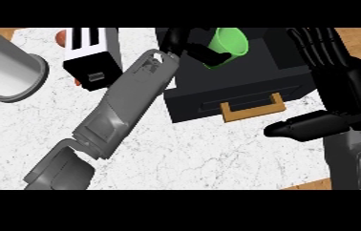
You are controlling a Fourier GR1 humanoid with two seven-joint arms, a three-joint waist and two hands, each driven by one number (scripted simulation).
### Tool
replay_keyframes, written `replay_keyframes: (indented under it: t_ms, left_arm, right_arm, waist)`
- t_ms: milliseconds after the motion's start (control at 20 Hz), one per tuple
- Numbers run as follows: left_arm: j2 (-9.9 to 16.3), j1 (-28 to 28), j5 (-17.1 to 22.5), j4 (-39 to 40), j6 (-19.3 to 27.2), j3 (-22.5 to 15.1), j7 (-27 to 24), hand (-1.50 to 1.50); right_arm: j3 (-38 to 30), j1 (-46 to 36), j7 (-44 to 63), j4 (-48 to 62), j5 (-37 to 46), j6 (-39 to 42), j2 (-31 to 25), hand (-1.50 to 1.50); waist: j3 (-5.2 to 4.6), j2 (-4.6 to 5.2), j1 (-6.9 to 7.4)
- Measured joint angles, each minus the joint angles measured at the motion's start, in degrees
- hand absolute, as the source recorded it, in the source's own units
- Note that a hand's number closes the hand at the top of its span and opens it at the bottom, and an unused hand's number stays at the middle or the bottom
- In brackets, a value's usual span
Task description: Pick up the cup, place it into the drawer and close the drawer
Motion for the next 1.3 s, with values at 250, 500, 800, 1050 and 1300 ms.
replay_keyframes:
  t_ms: [250, 500, 800, 1050, 1300]
  left_arm:
    - [0.0, 1.44, 4.81, -1.83, -0.25, 0.86, -3.13, -1.5]
    - [0.0, 1.91, 10.18, -4.84, -1.34, 2.32, -7.82, -1.5]
    - [0.0, 2.11, 14.83, -5.91, 1.25, 3.32, -12.79, -1.5]
    - [0.0, 2.48, 17.26, -5.4, 2.27, 3.68, -15.13, -1.5]
    - [0.01, 3.16, 18.91, -5.32, 1.34, 4.76, -16.62, -1.5]
  right_arm:
    - [2.78, -1.36, 0.38, 0.52, -3.99, 4.04, 1.06, 1.5]
    - [7.33, -1.51, 1.47, 1.02, -9.0, 11.6, 0.65, 1.5]
    - [13.22, -0.37, 6.1, 0.84, -7.71, 20.42, -5.49, -1.5]
    - [16.38, 2.12, 6.58, -0.35, 2.14, 21.5, -9.47, -1.5]
    - [20.1, 4.51, 2.96, 3.04, 16.6, 16.81, -9.94, -1.5]
  waist:
    - [-0.05, 0.4, -1.13]
    - [-0.1, 0.29, -1.13]
    - [-0.15, -0.63, 0.89]
    - [-0.11, -1.37, 4.04]
    - [-0.08, -1.76, 7.26]
